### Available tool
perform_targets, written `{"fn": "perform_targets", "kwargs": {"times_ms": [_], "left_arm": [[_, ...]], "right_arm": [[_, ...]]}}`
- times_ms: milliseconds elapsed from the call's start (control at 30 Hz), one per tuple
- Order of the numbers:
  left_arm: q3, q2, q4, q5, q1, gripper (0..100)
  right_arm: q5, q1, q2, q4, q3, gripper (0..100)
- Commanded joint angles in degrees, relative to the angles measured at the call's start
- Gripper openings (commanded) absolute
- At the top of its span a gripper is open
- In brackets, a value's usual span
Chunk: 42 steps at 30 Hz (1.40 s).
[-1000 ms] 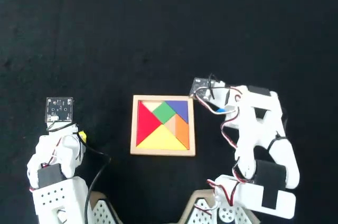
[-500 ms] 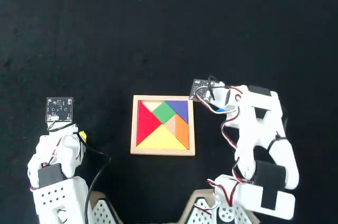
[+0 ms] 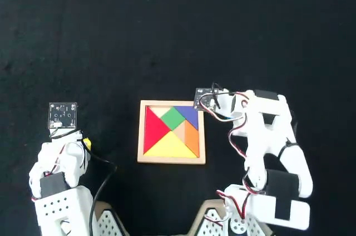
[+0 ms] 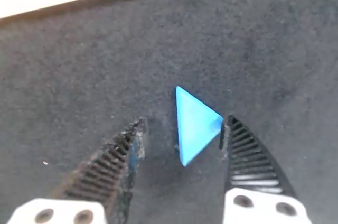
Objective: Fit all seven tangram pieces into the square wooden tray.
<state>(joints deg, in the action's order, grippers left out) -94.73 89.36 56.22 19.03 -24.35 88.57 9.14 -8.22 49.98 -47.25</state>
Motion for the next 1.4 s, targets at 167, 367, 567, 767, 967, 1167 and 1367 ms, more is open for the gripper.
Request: {"fn": "perform_targets", "kwargs": {"times_ms": [167,367,567,767,967,1167,1367], "left_arm": [[1.1,0.44,-1.05,-0.44,0.57,20],[1.1,0.44,-1.05,-0.44,0.57,20],[1.1,0.44,-1.05,-0.44,0.57,20],[1.1,0.44,-1.05,-0.44,0.57,20],[1.1,0.44,-1.05,-0.44,0.57,20],[1.1,0.44,-1.05,-0.44,0.57,20],[1.1,0.44,-1.05,-0.44,0.66,20]], "right_arm": [[-0.26,-0.44,0.57,-0.88,0.22,22.6],[0.09,-0.44,0.66,-1.23,0.22,19.4],[2.11,-0.44,0.66,-1.23,0.57,14.2],[2.11,-0.53,0.66,-1.32,1.71,13.9],[2.11,-0.88,0.66,-1.23,3.74,1.7],[-0.62,-3.08,-0.22,0.26,5.49,1.1],[-11.25,-14.07,-3.3,12.92,14.55,1.1]]}}
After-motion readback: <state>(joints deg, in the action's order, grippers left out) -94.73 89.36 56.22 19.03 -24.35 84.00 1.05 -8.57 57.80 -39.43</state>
